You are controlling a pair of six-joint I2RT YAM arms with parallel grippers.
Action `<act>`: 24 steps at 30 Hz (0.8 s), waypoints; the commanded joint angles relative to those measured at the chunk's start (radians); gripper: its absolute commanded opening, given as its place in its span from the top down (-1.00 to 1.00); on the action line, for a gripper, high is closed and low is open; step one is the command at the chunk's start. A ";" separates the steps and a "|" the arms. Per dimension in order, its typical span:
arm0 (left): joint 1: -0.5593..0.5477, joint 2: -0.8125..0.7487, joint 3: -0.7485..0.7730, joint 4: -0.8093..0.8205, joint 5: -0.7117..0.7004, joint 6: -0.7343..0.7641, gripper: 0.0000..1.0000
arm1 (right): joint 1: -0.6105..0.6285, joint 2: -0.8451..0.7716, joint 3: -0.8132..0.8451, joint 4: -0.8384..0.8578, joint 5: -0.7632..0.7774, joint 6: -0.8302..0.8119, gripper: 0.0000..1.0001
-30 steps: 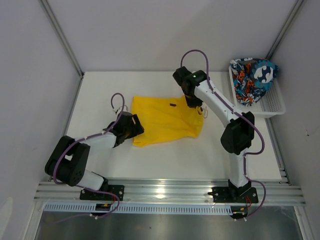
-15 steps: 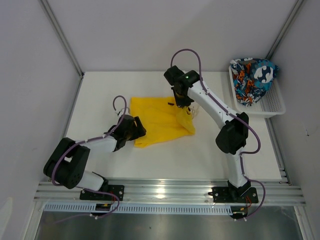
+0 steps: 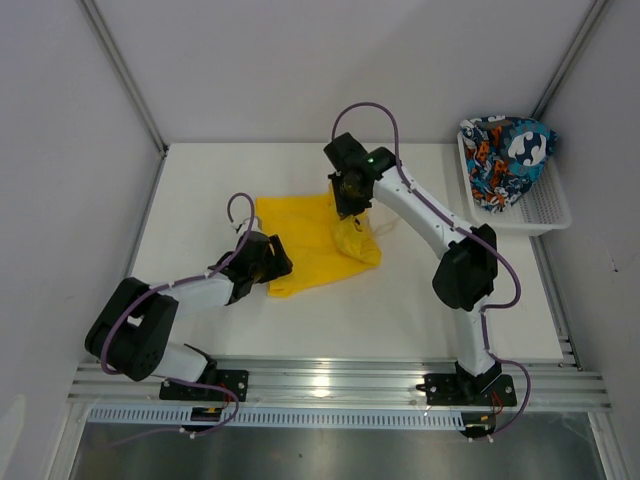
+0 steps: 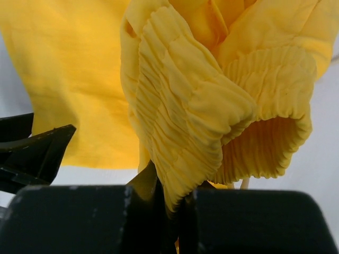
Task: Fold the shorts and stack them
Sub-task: Fold the shorts
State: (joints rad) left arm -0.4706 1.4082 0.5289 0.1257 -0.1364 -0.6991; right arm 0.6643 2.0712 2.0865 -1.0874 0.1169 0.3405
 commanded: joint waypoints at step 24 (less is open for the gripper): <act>-0.010 -0.018 -0.009 -0.060 -0.032 0.023 -0.43 | 0.080 -0.006 -0.152 0.264 -0.117 -0.001 1.00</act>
State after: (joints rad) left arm -0.4728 1.4063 0.5289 0.1173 -0.1520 -0.6968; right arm 0.7677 2.0945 1.8988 -0.8318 -0.0158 0.3473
